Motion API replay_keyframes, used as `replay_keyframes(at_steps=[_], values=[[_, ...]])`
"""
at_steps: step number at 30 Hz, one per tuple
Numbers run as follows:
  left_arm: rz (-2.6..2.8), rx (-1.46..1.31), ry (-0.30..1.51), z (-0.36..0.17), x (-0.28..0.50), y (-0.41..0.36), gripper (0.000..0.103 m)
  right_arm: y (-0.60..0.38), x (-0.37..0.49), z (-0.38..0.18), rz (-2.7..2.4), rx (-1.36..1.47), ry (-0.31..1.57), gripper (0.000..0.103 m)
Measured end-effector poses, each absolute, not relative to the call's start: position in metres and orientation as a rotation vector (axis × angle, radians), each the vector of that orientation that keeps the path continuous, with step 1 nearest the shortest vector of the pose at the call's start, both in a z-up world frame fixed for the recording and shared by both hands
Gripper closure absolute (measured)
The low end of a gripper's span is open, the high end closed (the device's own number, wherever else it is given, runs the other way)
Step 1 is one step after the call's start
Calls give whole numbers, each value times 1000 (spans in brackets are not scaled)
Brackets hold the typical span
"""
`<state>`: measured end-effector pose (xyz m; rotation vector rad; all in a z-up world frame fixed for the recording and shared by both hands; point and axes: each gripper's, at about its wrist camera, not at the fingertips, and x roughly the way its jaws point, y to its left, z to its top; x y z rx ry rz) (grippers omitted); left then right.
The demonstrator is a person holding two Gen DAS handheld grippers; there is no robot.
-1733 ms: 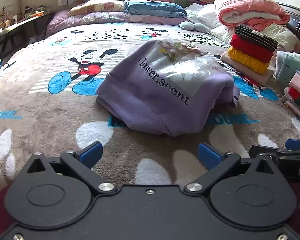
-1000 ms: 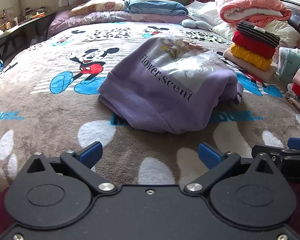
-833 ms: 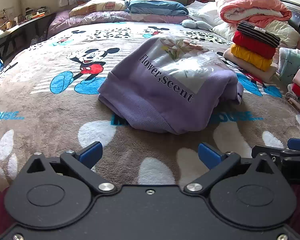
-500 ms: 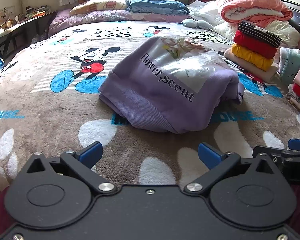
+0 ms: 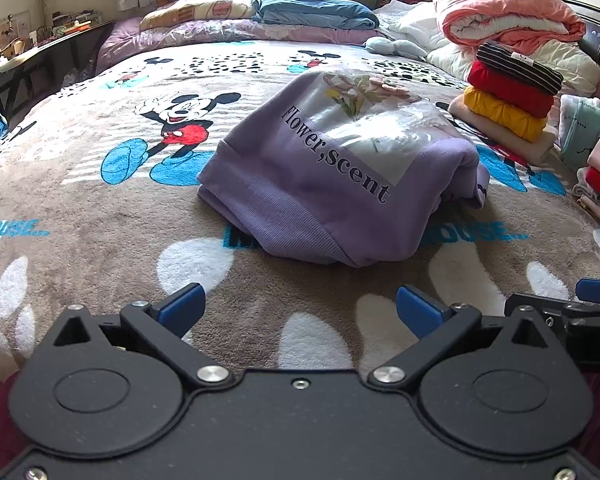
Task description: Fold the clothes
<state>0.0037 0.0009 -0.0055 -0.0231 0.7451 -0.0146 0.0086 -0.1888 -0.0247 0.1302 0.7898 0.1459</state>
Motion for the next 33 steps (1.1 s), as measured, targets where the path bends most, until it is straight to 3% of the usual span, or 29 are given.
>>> replay_keyframes(at_steps=[33], values=[[-24,-37,761,-5,14,-3,0,-201,10,-22,203,215,772,0]])
